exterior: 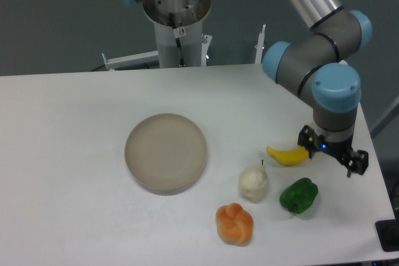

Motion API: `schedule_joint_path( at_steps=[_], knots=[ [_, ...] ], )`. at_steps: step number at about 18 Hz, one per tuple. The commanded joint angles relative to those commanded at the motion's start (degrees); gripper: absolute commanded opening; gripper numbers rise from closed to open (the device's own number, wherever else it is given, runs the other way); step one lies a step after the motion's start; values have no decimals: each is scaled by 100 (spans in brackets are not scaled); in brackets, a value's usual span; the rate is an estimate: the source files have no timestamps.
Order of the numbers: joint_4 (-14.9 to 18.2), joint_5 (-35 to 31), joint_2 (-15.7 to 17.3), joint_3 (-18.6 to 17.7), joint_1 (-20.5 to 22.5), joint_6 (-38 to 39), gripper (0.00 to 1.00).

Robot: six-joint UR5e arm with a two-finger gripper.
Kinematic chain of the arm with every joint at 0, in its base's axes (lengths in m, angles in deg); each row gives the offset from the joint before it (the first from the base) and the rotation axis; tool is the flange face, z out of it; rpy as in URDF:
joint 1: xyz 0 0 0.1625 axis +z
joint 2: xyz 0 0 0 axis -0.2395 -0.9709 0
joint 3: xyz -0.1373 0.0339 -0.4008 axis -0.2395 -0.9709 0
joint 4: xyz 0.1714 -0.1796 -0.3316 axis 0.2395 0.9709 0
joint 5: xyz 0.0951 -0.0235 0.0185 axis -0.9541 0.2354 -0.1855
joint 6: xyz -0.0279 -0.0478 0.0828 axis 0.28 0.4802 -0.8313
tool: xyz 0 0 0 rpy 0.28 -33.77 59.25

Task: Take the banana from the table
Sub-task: 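Move the gripper up and over the yellow banana, then lower the open gripper onto the yellow banana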

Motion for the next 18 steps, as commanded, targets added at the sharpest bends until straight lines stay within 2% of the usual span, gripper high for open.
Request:
schedule_joint_path(
  at_steps=[2, 6, 9, 12, 18],
  knots=[
    [133, 9, 17, -87, 62, -141, 100],
    [54, 9, 18, -413, 158, -159, 100],
    [-155, -26, -9, -623, 159, -72, 100],
    [-674, -26, -44, -887, 167, -97, 100],
    [-763, -26, -184, -949, 176, -141, 100]
  ],
)
